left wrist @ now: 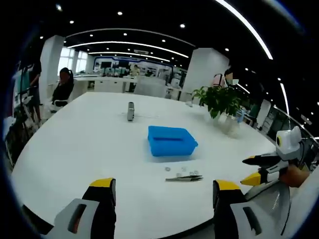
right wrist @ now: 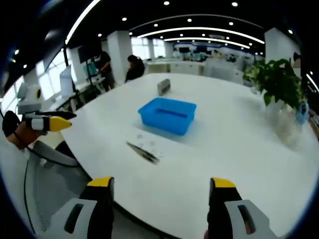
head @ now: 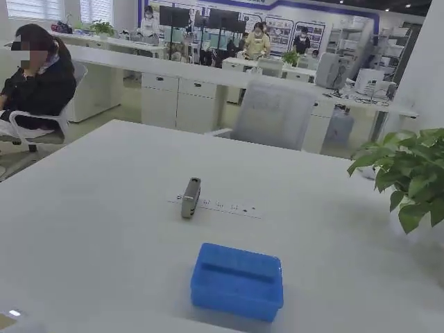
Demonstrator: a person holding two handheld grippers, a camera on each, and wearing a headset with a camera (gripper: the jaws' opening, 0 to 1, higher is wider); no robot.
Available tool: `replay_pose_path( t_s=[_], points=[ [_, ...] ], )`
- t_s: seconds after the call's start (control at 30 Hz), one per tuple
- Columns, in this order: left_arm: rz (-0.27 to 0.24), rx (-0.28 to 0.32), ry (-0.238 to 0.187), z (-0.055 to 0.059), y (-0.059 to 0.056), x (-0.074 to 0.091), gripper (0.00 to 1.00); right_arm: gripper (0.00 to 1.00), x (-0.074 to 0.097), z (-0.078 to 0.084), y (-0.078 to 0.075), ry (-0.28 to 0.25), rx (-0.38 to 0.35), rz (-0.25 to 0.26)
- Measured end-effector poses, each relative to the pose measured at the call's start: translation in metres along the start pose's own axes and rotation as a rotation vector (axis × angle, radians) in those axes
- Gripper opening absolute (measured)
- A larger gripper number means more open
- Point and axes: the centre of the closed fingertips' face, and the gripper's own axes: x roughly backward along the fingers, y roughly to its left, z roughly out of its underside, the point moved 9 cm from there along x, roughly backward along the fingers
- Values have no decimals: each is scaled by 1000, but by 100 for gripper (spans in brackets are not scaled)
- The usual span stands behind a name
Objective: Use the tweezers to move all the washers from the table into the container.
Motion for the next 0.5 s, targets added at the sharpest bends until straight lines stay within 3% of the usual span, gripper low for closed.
replay_pose_path(
  t_s=[0.5],
  points=[
    [-20,20,-1,2,5,1,94,75,1,-2,5,5,11,2]
  ],
)
